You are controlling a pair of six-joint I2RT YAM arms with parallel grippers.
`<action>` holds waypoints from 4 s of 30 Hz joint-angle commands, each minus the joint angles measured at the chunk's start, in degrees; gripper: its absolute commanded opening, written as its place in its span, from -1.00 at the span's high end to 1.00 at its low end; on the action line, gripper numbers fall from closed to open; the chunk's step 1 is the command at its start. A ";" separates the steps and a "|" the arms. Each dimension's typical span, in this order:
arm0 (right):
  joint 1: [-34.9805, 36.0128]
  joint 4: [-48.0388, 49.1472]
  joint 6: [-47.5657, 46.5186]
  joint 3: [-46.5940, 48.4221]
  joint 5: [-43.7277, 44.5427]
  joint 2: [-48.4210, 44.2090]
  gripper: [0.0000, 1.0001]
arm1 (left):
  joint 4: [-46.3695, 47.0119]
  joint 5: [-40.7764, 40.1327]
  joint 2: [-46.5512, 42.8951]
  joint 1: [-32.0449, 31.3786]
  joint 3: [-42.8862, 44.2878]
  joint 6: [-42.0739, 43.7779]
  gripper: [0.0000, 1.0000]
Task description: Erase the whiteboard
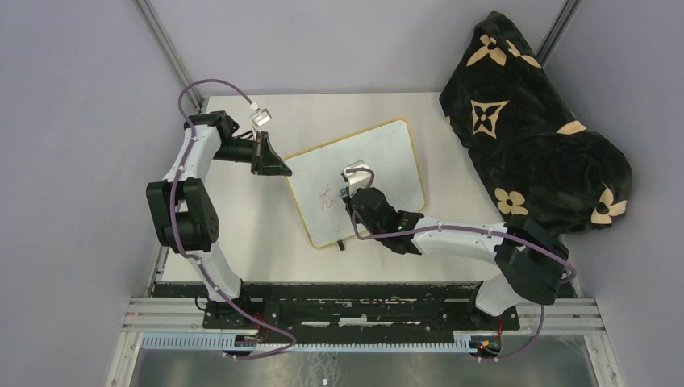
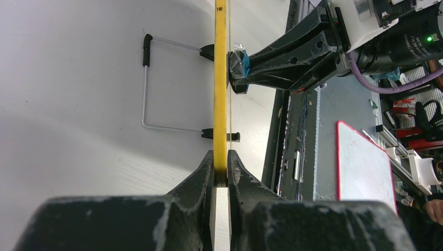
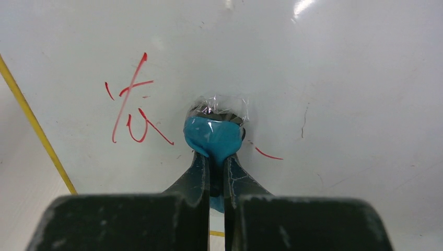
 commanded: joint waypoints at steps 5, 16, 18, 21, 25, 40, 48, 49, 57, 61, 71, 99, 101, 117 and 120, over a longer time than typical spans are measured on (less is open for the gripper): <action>0.33 1.38 0.32 3.36 5.32 0.85 0.98 | 2.17 -3.60 -1.22 -0.56 -1.01 2.01 0.94; -6.68 -1.19 -0.49 -5.36 7.93 -9.64 0.99 | 2.13 -3.28 -1.13 -0.56 -1.19 2.30 0.94; -7.43 -1.27 -0.54 -5.70 7.38 -10.12 0.99 | 2.14 -3.20 -1.05 -0.56 -1.38 2.40 0.94; -7.48 -1.25 -0.30 -5.06 4.93 -9.32 0.98 | 2.13 -3.26 -1.04 -0.56 -1.45 2.44 0.94; -6.14 0.85 1.23 -4.15 1.04 -7.19 0.98 | 2.13 -3.27 -1.17 -0.60 -1.52 2.44 0.94; -0.35 4.94 1.03 1.41 -2.12 -0.11 0.98 | 2.13 -3.54 -1.25 -0.54 -2.44 2.82 0.94; -0.31 2.02 -0.69 3.73 1.69 -0.12 0.98 | 2.13 -3.62 -1.13 -0.65 -2.35 2.95 0.94; -0.28 1.50 -0.97 3.64 3.00 -0.19 0.98 | 2.14 -3.63 -1.11 -0.57 -2.33 2.80 0.94; -3.30 -0.31 -1.40 -1.76 11.17 -4.48 0.99 | 2.17 -3.84 -1.65 -0.58 -2.39 2.62 0.94; -4.35 -1.95 -2.38 -2.80 11.13 -6.73 0.99 | 2.19 -3.60 -1.48 -0.55 -2.28 2.67 0.94; -1.77 -2.05 -1.35 4.23 2.09 0.52 0.98 | 2.13 -3.13 -1.47 -0.60 -2.11 2.53 0.94; -3.30 -5.14 -4.32 13.59 3.00 5.29 0.99 | 2.04 -3.36 -1.83 -0.56 -1.98 2.45 0.94; -5.07 -5.58 -5.05 13.61 2.72 3.81 0.99 | 2.04 -3.45 -1.83 -0.58 -1.99 2.49 0.94; 2.87 -3.39 -3.32 12.95 -0.77 6.05 0.98 | 2.05 -3.14 -1.71 -0.57 -2.16 2.48 0.94; 5.42 -2.43 -2.85 13.51 -0.64 8.21 0.98 | 1.97 -3.10 -1.65 -0.58 -2.13 2.38 0.94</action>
